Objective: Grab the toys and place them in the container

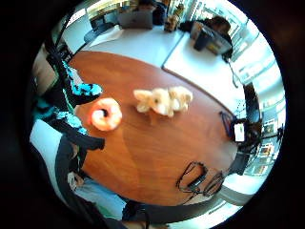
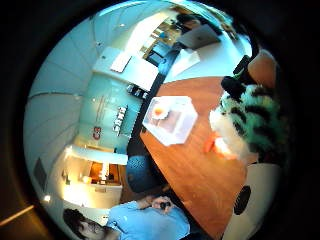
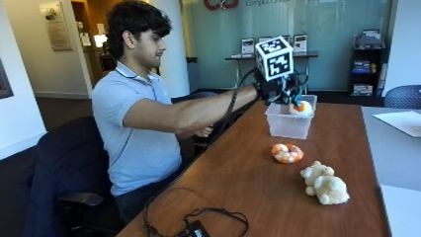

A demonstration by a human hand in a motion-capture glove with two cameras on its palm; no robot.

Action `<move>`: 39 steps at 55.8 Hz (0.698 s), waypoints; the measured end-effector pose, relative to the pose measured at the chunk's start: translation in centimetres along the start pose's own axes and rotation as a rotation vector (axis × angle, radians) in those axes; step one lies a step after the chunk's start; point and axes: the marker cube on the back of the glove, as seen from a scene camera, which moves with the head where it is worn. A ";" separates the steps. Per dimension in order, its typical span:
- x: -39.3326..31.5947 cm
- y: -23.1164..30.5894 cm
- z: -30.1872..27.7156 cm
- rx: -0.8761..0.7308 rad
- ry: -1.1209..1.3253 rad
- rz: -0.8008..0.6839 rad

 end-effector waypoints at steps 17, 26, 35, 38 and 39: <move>-15.0 -7.8 0.9 -0.096 0.041 -0.135; -19.4 -9.5 5.9 -0.235 0.067 -0.142; -17.1 -7.9 8.5 -0.573 0.125 -0.072; -15.4 -7.2 8.4 -0.572 0.157 -0.057; -14.8 -7.0 8.4 -0.574 0.168 -0.051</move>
